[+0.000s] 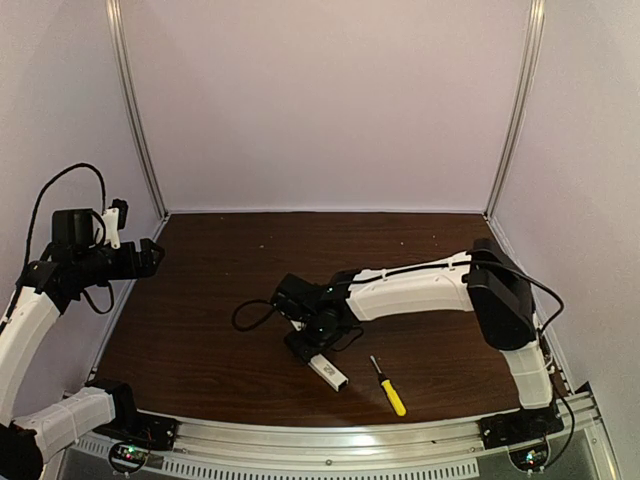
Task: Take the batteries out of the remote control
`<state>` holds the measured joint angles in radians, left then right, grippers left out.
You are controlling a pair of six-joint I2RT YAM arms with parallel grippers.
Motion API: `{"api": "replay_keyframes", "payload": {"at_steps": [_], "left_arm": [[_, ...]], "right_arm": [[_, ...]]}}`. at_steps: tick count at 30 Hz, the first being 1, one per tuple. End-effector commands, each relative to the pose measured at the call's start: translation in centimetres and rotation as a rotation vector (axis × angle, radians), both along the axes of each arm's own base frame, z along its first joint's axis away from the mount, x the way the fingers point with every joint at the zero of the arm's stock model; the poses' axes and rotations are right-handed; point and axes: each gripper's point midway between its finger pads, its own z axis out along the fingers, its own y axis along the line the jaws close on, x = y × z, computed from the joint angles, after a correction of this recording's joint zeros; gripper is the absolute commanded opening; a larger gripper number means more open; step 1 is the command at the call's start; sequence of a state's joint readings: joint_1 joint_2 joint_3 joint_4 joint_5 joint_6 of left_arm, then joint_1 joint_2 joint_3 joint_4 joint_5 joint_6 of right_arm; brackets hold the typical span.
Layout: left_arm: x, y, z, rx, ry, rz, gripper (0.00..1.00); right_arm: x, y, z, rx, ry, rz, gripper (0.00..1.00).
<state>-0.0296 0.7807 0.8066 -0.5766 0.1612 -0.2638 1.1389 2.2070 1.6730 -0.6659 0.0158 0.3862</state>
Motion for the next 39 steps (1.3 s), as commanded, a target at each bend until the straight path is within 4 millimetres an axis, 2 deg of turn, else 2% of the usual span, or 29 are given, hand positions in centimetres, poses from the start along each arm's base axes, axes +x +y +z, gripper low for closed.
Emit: {"api": "replay_keyframes", "payload": {"at_steps": [1, 5, 7, 8, 11, 16, 20, 22, 30, 34, 39], "left_arm": [[0.5, 0.1, 0.4, 0.011, -0.032, -0.005, 0.97], [0.4, 0.1, 0.6, 0.012, -0.037, -0.005, 0.97], [0.4, 0.1, 0.6, 0.012, -0.037, -0.004, 0.97], [0.4, 0.1, 0.7, 0.012, -0.038, -0.004, 0.97], [0.4, 0.4, 0.8, 0.018, -0.042, 0.009, 0.97], [0.6, 1.6, 1.2, 0.049, -0.055, 0.075, 0.97], [0.4, 3.4, 0.8, 0.088, -0.052, 0.17, 0.97], [0.3, 3.5, 0.4, 0.097, -0.039, 0.176, 0.97], [0.3, 3.3, 0.4, 0.094, -0.04, 0.164, 0.97], [0.3, 3.1, 0.4, 0.092, -0.041, 0.152, 0.97], [0.2, 3.0, 0.5, 0.089, -0.049, 0.145, 0.97]], "right_arm": [[0.4, 0.3, 3.6, 0.104, -0.095, 0.002, 0.68], [0.8, -0.1, 6.1, 0.189, -0.176, -0.005, 0.8], [0.8, -0.9, 7.0, 0.23, -0.224, -0.013, 0.96], [0.8, -1.3, 7.4, 0.247, -0.246, -0.02, 0.99], [0.5, -2.7, 7.9, 0.288, -0.301, -0.036, 1.0], [0.6, -6.0, 7.2, 0.289, -0.373, -0.126, 1.0], [-0.5, -7.8, 6.9, 0.295, -0.445, -0.127, 1.0], [-1.1, -8.4, 6.6, 0.292, -0.474, -0.112, 1.0], [-4.2, -10.4, 6.4, 0.425, -0.572, -0.006, 1.0], [-5.3, -10.3, 6.2, 0.468, -0.607, 0.053, 1.0], [-6.2, -9.7, 5.1, 0.452, -0.63, 0.115, 1.0]]}}
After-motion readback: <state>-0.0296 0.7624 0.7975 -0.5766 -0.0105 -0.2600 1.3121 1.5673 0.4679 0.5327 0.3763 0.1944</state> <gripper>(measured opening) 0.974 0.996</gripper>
